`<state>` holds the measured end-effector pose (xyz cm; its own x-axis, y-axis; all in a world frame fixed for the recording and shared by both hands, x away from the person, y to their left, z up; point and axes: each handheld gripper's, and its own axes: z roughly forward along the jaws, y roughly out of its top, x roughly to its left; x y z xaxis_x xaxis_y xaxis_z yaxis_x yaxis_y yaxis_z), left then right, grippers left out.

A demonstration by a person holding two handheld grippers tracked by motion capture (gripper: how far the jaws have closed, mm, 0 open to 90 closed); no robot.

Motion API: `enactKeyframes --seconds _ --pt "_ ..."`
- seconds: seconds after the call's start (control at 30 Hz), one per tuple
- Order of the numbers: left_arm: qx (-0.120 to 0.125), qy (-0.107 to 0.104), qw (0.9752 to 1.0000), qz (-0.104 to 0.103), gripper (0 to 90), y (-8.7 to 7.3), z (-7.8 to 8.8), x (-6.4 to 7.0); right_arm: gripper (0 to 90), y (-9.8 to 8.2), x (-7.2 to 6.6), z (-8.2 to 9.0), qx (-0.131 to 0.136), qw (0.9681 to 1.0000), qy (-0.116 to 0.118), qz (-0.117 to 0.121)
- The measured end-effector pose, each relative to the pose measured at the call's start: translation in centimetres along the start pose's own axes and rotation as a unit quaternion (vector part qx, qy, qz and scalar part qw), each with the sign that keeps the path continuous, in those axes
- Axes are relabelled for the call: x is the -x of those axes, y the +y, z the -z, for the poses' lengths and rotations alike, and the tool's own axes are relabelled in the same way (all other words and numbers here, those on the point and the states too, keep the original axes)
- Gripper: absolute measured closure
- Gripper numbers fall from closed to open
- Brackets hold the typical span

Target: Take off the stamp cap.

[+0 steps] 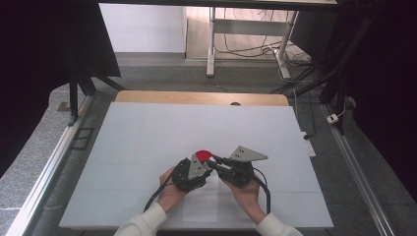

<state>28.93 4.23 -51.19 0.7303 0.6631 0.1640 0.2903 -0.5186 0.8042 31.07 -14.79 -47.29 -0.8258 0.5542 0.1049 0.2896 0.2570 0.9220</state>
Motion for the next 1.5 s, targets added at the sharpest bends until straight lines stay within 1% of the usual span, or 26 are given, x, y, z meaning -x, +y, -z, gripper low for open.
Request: enactKeyframes --seconds 0.33,0.5,0.73,0.9,1.07,1.17,1.3,1.5 --pt "0.000 0.001 1.0000 -0.005 63.9 0.02 -0.04 0.10 74.6 -0.02 -0.01 -0.04 -0.001 1.0000 0.001 -0.001" --pt "0.005 0.009 0.9999 -0.009 64.5 0.03 0.03 0.16 74.7 0.00 0.01 0.00 0.000 1.0000 0.001 -0.002" --pt "0.008 0.012 0.9999 -0.007 64.3 0.02 0.03 0.19 74.8 -0.03 0.09 0.04 0.003 1.0000 0.002 -0.006" --pt "0.010 0.017 0.9998 -0.008 64.4 -0.05 0.04 0.23 74.8 -0.07 0.13 0.03 0.003 1.0000 0.003 -0.009" --pt "0.012 0.019 0.9996 -0.017 65.1 -0.26 -0.01 0.24 74.9 -0.15 0.18 -0.01 0.001 0.9999 0.003 -0.010" --pt "0.011 0.019 0.9996 -0.019 65.3 -0.34 -0.08 0.27 74.9 -0.21 0.11 -0.09 0.001 0.9999 0.001 -0.010" --pt "0.011 0.014 0.9997 -0.017 65.6 -0.40 -0.11 0.26 74.9 -0.24 0.05 -0.07 -0.001 0.9999 -0.001 -0.011" --pt "0.011 0.011 0.9996 -0.022 65.7 -0.53 -0.18 0.25 74.9 -0.31 -0.10 -0.11 -0.001 0.9999 -0.006 -0.010"
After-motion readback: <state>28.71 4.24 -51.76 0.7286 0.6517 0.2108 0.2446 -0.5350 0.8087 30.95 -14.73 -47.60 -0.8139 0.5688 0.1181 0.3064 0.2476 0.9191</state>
